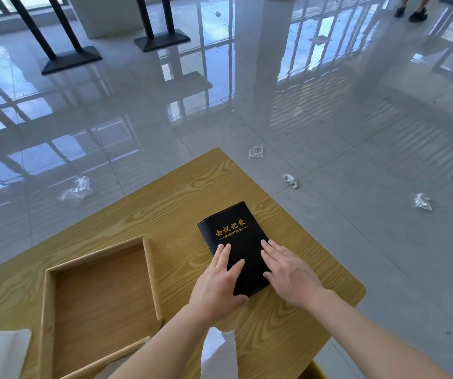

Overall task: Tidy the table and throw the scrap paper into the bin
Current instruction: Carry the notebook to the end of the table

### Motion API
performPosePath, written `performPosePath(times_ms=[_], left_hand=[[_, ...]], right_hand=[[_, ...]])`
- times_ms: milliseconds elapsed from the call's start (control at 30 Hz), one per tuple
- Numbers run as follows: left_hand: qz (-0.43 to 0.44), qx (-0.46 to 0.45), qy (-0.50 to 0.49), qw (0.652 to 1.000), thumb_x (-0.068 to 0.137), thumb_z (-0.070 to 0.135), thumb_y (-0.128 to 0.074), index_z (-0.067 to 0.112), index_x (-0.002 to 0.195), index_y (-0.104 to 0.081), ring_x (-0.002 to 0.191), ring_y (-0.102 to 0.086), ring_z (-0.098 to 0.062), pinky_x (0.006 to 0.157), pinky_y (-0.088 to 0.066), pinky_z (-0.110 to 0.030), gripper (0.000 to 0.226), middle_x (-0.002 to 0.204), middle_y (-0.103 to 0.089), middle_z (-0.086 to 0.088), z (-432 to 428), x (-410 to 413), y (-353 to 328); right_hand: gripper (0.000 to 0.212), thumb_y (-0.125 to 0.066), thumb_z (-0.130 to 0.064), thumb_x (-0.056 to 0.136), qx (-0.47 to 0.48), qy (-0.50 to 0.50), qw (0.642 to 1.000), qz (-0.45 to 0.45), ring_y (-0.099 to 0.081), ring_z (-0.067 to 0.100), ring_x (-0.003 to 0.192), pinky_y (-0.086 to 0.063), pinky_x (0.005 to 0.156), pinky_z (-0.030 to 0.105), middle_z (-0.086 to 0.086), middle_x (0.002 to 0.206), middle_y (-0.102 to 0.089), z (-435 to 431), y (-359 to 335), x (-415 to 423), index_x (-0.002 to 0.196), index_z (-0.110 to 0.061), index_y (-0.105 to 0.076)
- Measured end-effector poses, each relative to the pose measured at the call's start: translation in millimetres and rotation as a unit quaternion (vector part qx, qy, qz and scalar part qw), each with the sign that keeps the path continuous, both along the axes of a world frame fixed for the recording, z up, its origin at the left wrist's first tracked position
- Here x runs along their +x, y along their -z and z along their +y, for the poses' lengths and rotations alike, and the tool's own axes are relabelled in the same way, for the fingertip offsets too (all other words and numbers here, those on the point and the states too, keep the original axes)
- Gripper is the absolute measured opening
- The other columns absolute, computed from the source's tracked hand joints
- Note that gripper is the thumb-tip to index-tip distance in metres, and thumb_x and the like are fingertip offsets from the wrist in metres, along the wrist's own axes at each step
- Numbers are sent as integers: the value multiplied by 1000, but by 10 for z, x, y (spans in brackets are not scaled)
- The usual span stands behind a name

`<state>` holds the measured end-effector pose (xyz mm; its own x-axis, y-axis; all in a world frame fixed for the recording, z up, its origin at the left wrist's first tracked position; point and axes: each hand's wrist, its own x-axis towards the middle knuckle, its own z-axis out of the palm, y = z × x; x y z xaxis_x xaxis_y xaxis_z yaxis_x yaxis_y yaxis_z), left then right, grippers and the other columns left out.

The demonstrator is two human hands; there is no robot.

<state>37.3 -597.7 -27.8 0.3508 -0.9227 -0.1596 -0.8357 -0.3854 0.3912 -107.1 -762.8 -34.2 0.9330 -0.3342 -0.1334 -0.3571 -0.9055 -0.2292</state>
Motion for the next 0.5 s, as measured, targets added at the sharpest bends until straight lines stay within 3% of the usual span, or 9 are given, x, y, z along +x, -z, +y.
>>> performPosePath(times_ms=[167,500], left_hand=[[-2,12,-15,1000,80,51,-70,26,150,-27,149,15,-21,105,-44,-34,85,164,5,-8,-339,83,-3],[-18,8,-25,1000,83,51,-68,25,151,-26,149,14,-23,106,-43,-36,84,164,5,-10,-826,229,67]], right_hand=[[56,-37,-29,103,-5,8,1000,11,-3,14,151,0,119,26,4,164,-8,-307,3,178,153,-10,-22],[53,-37,-21,102,9,33,999,-4,-3,14,151,-9,121,28,4,164,-10,-760,89,417,152,-8,-24]])
